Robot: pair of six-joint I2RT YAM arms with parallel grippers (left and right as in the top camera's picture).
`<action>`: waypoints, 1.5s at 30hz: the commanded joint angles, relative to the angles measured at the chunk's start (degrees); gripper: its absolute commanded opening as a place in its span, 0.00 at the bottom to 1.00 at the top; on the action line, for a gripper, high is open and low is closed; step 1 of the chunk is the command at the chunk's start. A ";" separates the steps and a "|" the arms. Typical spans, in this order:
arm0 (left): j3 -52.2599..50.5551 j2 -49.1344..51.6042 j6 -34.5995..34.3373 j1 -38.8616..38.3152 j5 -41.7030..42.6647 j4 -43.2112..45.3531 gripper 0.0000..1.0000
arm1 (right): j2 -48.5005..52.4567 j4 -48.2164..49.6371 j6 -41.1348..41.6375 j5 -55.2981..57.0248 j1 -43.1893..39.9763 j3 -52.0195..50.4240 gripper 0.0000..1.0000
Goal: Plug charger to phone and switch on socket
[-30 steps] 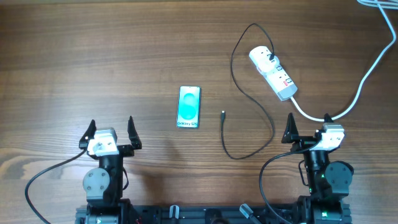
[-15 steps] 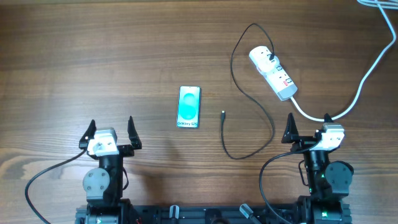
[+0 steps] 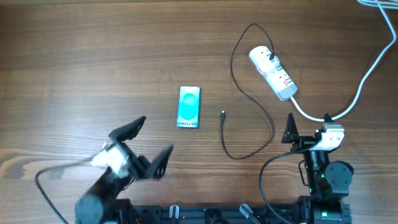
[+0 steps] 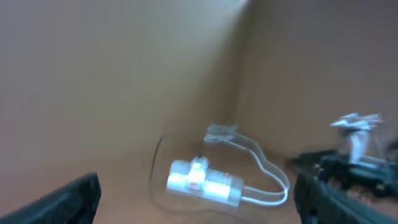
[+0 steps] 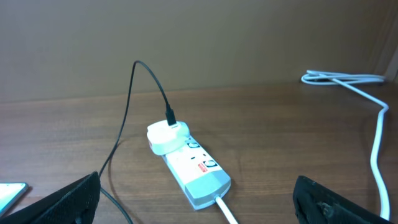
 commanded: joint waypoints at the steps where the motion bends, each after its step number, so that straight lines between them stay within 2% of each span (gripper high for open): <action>1: 1.57 -0.52 -7.52 -0.20 -1.01 13.07 1.00 | 0.13 0.15 -0.63 -0.48 -0.24 -0.07 1.00; 2: 4.09 -0.52 -7.30 -0.20 -5.90 13.27 1.00 | 0.13 0.15 -0.63 -0.46 -0.24 -0.07 1.00; 4: 8.33 -0.22 -5.44 -0.20 -10.58 10.58 1.00 | 0.13 0.15 -0.63 -0.48 -0.24 -0.07 1.00; 6: 13.68 1.18 -1.90 -0.20 -11.65 6.49 1.00 | 0.13 0.15 -0.63 -0.48 -0.24 -0.07 1.00; 8: 21.99 5.03 1.36 -0.20 -11.61 -1.27 1.00 | 0.13 0.15 -0.61 -0.46 -0.24 -0.07 1.00; 11: 36.61 14.29 3.37 -0.20 -11.67 -19.63 1.00 | 0.13 0.15 -0.63 -0.46 -0.24 -0.07 1.00; 13: 50.18 24.17 3.45 -0.22 -11.65 -39.58 1.00 | 0.13 0.15 -0.61 -0.46 -0.24 -0.07 1.00; 15: 65.31 36.98 6.62 -0.22 -11.63 -60.74 1.00 | 0.13 0.15 -0.63 -0.48 -0.24 -0.07 1.00; 17: 77.53 48.28 9.70 -0.22 -11.30 -76.22 1.00 | 0.13 0.15 -0.63 -0.46 -0.24 -0.07 1.00; 22: 94.97 68.17 7.34 -0.22 -3.02 -96.50 1.00 | 0.13 0.15 -0.61 -0.48 -0.24 -0.07 0.99; 24: 95.67 72.52 2.60 -0.48 -0.28 -95.21 1.00 | 0.13 0.15 -0.61 -0.46 -0.24 -0.07 1.00; 25: 95.67 74.66 2.56 -1.60 -1.88 -95.97 1.00 | 0.13 0.15 -0.61 -0.48 -0.24 -0.07 1.00; 28: 95.67 79.06 -1.57 -7.30 -16.87 -99.80 0.99 | 0.13 0.15 -0.63 -0.48 -0.24 -0.07 1.00; 31: 95.67 84.89 -6.71 -17.31 -35.78 -104.17 0.99 | 0.13 0.15 -0.63 -0.48 -0.24 -0.07 1.00; 34: 95.67 91.86 -10.60 -24.02 -44.87 -108.37 0.99 | 0.13 0.15 -0.63 -0.48 -0.24 -0.07 1.00; 38: 95.67 103.65 -10.69 -29.22 -47.63 -108.13 1.00 | 0.13 0.15 -0.66 -0.48 -0.24 -0.07 1.00; 45: 95.51 113.18 -10.67 -30.47 -47.41 -101.88 1.00 | 0.13 0.15 -0.66 -0.48 -0.24 -0.07 1.00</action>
